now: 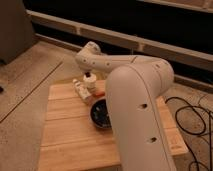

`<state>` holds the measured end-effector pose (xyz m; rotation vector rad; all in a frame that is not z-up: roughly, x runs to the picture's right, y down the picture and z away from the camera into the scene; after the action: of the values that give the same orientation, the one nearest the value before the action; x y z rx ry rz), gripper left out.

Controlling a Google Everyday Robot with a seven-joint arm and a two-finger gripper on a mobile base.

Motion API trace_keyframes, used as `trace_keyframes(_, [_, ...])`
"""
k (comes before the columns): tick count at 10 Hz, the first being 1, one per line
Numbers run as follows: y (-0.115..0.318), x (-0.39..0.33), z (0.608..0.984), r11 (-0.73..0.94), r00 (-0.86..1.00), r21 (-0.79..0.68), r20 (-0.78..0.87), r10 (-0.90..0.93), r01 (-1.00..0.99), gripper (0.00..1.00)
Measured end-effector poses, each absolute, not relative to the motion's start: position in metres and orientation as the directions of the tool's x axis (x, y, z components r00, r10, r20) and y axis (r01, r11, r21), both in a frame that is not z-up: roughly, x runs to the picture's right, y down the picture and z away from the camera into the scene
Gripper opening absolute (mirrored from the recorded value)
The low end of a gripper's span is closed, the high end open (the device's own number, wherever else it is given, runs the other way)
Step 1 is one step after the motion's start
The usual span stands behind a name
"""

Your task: Place the eraser in the ceramic cup

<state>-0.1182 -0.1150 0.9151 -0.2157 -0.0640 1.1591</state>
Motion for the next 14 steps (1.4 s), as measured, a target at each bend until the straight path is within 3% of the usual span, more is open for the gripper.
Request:
trace_keyframes(10, [-0.111,-0.11,0.953,0.368,0.39,-0.211,-0.072,0.918,-0.905,0.0])
trace_keyframes(14, [-0.114,-0.117,0.952,0.358,0.381,-0.237,-0.055,0.923,-0.903,0.0])
